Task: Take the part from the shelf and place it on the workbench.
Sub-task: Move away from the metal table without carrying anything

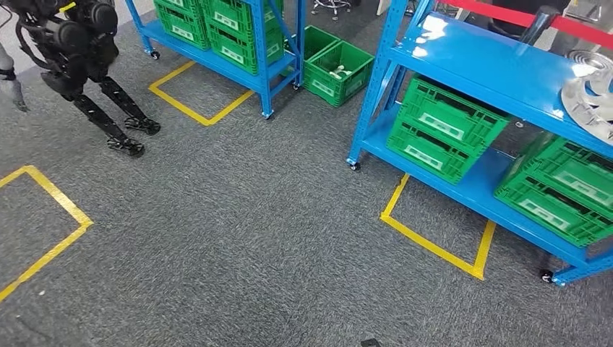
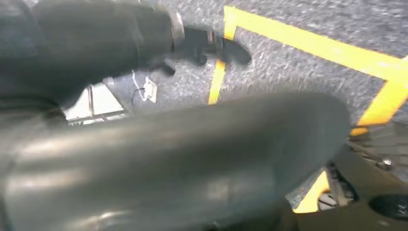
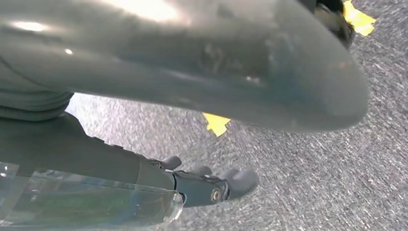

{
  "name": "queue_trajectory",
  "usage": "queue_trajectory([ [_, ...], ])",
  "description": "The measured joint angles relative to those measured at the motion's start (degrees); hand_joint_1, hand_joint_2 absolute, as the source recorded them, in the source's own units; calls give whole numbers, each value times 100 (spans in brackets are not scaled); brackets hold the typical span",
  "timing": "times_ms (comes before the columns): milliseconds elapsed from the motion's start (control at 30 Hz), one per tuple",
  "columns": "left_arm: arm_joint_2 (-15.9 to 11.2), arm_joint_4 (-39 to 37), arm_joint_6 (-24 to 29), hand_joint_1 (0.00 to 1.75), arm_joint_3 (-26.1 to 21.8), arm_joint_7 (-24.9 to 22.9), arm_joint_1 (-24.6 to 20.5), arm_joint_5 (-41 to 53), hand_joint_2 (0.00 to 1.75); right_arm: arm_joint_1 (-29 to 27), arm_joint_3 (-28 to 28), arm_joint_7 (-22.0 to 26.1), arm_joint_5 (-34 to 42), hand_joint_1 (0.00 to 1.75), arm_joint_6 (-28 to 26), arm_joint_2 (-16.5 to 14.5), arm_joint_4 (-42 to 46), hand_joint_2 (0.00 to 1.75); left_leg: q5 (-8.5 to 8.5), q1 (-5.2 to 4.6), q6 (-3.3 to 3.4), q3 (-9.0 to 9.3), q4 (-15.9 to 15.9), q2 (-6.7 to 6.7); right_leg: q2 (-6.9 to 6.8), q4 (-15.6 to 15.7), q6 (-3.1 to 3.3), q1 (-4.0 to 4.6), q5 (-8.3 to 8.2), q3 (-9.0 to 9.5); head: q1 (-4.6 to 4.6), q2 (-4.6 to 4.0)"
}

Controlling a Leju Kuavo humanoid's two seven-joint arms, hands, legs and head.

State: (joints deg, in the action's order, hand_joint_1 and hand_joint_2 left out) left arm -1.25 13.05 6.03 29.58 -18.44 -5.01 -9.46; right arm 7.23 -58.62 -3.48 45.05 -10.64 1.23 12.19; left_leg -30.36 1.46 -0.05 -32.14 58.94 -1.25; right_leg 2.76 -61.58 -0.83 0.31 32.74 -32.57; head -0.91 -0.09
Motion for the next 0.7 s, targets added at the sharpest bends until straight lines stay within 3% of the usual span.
queue_trajectory([
  [67,-5,0,2,0,5,2,3,-1,0,18,0,0,0,0,0,-8,2,0,-39,-11,33,35,-6,160,-195,-721,-67,-25,308,-381,-81,0],
  [100,-8,0,2,0,11,1,5,-2,0,18,0,0,-1,0,0,-10,4,0,-60,-16,35,51,-5,236,-227,-1049,-87,-38,402,-570,-104,0],
  [133,-9,-1,2,0,16,1,6,-2,0,8,0,0,0,0,0,-11,4,0,-83,-20,31,72,-5,305,-246,-1221,-97,-47,395,-686,-122,0],
  [167,-9,-1,2,0,21,0,6,-3,0,-8,-1,0,0,0,0,-10,4,0,-107,-23,24,101,-5,363,-259,-1177,-96,-51,276,-695,-145,0],
  [200,-7,-1,2,0,23,-1,3,-4,0,-24,-1,0,1,0,0,-9,4,0,-132,-24,15,138,-6,412,-284,-917,-78,-50,59,-592,-171,0],
  [267,0,1,2,0,25,1,-10,-5,0,-30,-1,0,0,0,0,-3,3,0,-182,-34,-16,204,-15,495,-448,-169,0,-7,-327,-263,-215,0],
  [333,8,1,3,0,29,3,-20,-6,0,-10,0,0,-1,0,0,2,4,0,-211,-47,-64,230,-29,566,-592,244,87,55,-411,-78,-230,0],
  [400,14,2,3,0,32,6,-26,-14,0,-14,0,0,-1,0,0,3,4,0,-226,-50,-122,265,-61,633,-549,318,149,74,-384,-44,-227,0],
  [433,16,3,4,0,33,8,-29,-19,0,-26,0,1,-1,0,0,1,4,0,-255,-44,-151,288,-55,566,-507,358,175,65,-397,-19,-216,0],
  [500,15,4,9,0,35,13,-31,-33,0,-24,1,4,1,0,-1,1,2,0,-439,-37,-192,188,208,284,-423,443,230,29,-426,43,-185,0],
  [533,14,4,11,0,38,16,-28,-43,0,-12,1,8,1,0,-2,0,1,0,-597,-33,-199,22,529,134,-378,457,250,21,-428,57,-148,0],
  [600,13,4,13,0,49,24,-15,-60,0,5,3,18,0,0,-3,0,-1,0,-867,-40,-206,-420,1282,77,-258,457,278,25,-414,72,-80,0],
  [633,11,3,15,0,59,26,-8,-68,0,-1,4,22,-1,0,-2,-3,-1,0,-865,-41,-208,-575,1489,88,-189,454,282,30,-403,86,-57,0],
  [667,9,3,17,0,71,31,-2,-73,0,-10,4,24,-1,0,-1,-5,-1,0,-739,-42,-205,-626,1481,94,-120,449,279,31,-391,104,-42,0],
  [700,7,2,23,0,81,35,0,-77,0,-16,4,26,-1,0,0,-7,-1,0,-505,-40,-200,-559,1242,70,-47,439,267,27,-374,126,-26,0],
])
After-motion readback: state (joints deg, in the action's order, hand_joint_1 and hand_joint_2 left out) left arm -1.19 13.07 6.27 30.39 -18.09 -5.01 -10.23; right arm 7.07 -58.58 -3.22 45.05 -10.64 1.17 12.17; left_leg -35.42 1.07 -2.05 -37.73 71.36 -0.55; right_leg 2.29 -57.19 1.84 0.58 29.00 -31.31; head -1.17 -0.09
